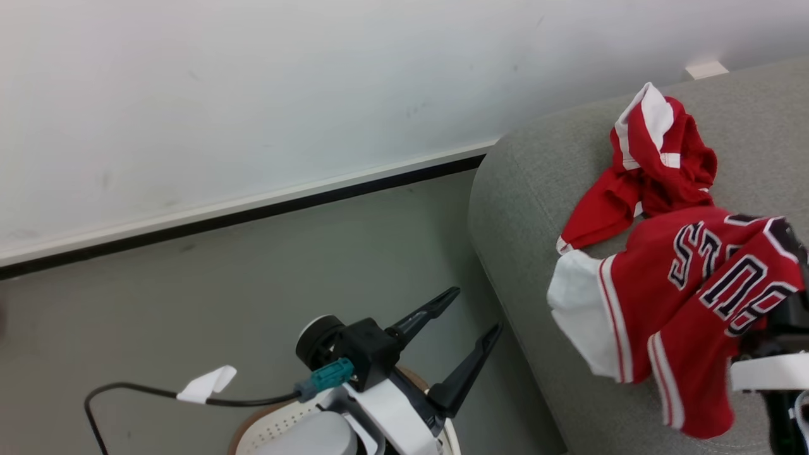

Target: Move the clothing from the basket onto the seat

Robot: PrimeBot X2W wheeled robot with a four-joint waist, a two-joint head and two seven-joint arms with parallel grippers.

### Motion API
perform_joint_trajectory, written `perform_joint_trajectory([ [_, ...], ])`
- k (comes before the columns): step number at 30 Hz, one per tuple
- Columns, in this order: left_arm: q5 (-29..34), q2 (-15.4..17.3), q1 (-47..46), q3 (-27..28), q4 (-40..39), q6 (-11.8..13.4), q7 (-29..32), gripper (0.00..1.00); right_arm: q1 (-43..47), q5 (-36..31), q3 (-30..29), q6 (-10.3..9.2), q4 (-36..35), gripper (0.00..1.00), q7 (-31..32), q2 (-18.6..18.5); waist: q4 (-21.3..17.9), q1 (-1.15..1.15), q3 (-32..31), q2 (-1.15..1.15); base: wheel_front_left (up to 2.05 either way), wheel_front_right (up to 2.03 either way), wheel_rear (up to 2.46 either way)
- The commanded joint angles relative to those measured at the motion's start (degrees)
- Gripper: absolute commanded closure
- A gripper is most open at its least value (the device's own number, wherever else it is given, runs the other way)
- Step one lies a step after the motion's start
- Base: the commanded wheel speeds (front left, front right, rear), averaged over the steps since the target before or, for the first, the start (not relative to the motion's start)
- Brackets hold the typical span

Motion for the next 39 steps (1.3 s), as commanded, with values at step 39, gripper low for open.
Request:
perform_joint_trajectory([
  [39,3.02,10.83,-9.08,4.40,-6.57,-0.43,3.57,0.00,-35.89,-6.79,3.23,-0.14,37.82,1.00,29.10,-24.25,9.16,0.00,29.03,0.00,0.00,0.00,0.00],
])
